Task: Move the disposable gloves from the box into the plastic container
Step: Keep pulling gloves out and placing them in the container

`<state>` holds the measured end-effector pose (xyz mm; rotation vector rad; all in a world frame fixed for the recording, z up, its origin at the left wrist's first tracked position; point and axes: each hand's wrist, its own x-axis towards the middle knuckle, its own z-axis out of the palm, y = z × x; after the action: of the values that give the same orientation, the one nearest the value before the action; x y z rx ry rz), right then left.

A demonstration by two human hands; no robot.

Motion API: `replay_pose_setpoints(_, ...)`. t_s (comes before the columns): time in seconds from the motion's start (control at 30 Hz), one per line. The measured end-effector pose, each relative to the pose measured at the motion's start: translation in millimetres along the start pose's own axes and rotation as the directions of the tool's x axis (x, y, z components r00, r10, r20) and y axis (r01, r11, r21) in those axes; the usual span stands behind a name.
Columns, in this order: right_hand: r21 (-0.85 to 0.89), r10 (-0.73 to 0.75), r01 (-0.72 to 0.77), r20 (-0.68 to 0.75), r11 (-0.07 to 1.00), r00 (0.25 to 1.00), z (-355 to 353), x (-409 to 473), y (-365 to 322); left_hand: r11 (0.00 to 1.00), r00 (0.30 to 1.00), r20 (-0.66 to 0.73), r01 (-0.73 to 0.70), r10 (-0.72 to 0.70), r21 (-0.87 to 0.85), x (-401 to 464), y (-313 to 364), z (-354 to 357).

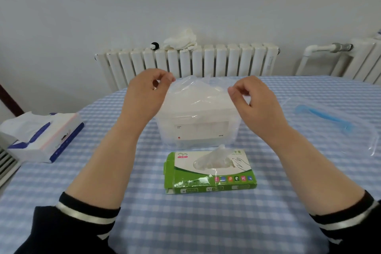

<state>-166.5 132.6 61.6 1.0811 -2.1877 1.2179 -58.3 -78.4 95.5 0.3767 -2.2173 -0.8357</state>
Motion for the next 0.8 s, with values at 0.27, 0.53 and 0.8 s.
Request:
replay_pose_setpoints(0.27,-0.265,0.224,-0.039,0.718,0.963,0.659,-15.6,-9.8,-41.8,0.965,0.919,0.388,-0.160,0.070,0.206,-48.5,22.4,6.8)
replay_pose_setpoints(0.53,-0.335,0.210,0.093,0.759,0.938,0.616,6.4,-21.1,-35.8,0.876,0.517,0.827,-0.267,-0.223,0.403,-68.2,11.6,31.4)
replay_pose_setpoints(0.8,0.006,0.094,-0.114,0.520,0.993,0.849,-9.1,-10.8,-36.4,0.866,0.533,0.813,-0.264,-0.237,0.425,-67.7,10.7,34.5)
